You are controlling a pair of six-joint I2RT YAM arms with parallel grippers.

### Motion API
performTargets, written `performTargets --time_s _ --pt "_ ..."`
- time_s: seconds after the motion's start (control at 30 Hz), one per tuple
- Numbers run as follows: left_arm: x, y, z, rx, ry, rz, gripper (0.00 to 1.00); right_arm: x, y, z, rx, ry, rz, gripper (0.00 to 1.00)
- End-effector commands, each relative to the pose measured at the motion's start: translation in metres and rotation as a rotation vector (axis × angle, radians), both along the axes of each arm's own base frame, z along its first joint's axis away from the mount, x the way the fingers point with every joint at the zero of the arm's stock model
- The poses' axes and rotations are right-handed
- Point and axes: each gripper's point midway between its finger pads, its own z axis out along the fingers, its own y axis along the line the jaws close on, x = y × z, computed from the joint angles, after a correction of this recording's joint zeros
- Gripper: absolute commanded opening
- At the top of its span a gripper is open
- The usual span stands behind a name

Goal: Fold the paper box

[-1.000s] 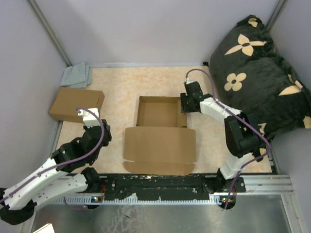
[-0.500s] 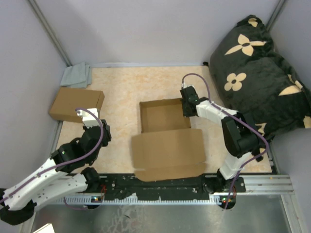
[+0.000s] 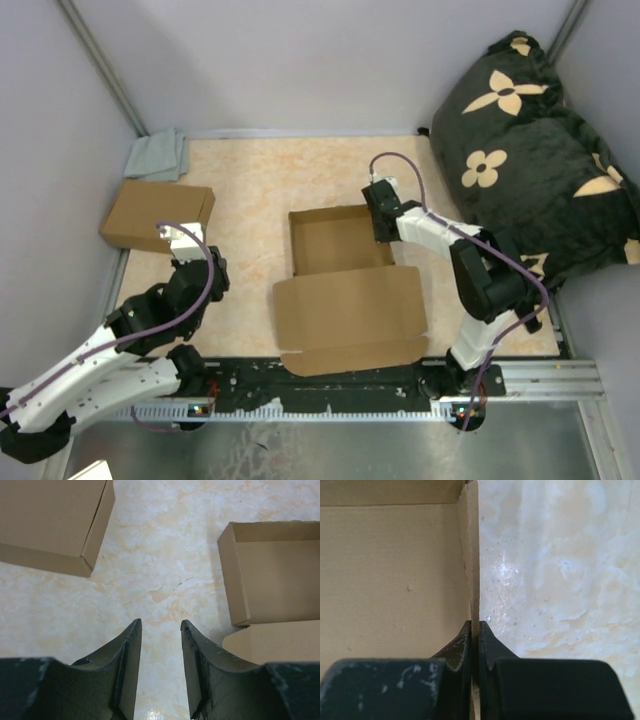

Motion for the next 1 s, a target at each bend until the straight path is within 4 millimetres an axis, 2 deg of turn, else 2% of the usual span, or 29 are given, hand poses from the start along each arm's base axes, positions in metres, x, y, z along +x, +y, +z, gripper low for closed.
performTargets --time_s 0.0,0.1,0.3,0.4,0.5,0.57,0.67,0.7,0.73,0.77,0.87,0.93,0.97 --pt "-0.001 0.003 -0.002 0.005 0.0 0.007 0.44 -0.007 0.018 0.003 0.244 0.001 -0.048 0.0" --pt "-0.001 0.003 -0.002 0.0 0.0 0.005 0.44 -0.012 0.028 0.012 0.372 0.013 -0.114 0.0" --pt "-0.001 0.003 -0.002 0.002 0.001 0.006 0.44 -0.03 0.033 0.028 0.459 0.071 -0.239 0.0" --pt "-0.001 0.003 -0.002 0.002 0.0 0.006 0.44 -0.049 0.046 0.034 0.511 0.124 -0.249 0.14" --pt "-0.001 0.003 -0.002 0.001 0.001 0.006 0.44 -0.076 0.068 0.042 0.539 0.156 -0.198 0.23" --pt "-0.001 0.003 -0.002 0.001 0.001 0.006 0.44 -0.092 0.077 0.048 0.554 0.164 -0.162 0.32" --pt "-0.001 0.002 -0.002 0.002 0.001 0.004 0.44 -0.11 0.085 0.057 0.574 0.166 -0.078 0.36" --pt "-0.001 0.002 -0.002 0.002 0.001 0.004 0.44 -0.11 0.087 0.065 0.581 0.143 -0.025 0.54" --pt "-0.001 0.002 -0.002 0.001 0.002 0.003 0.44 -0.108 0.087 0.074 0.578 0.109 0.026 0.92" --pt "-0.001 0.002 -0.002 0.003 0.003 0.001 0.44 -0.103 0.087 0.086 0.559 0.057 0.093 0.98" --pt "0.0 0.0 -0.003 0.011 0.006 -0.004 0.44 -0.071 0.081 0.123 0.438 -0.13 0.268 0.99" --pt "0.0 0.0 -0.003 0.013 0.008 -0.004 0.44 -0.038 0.073 0.14 0.335 -0.259 0.302 0.99" --pt "0.0 0.0 -0.003 0.013 0.007 -0.004 0.44 -0.023 0.077 0.148 0.328 -0.299 0.333 0.99"
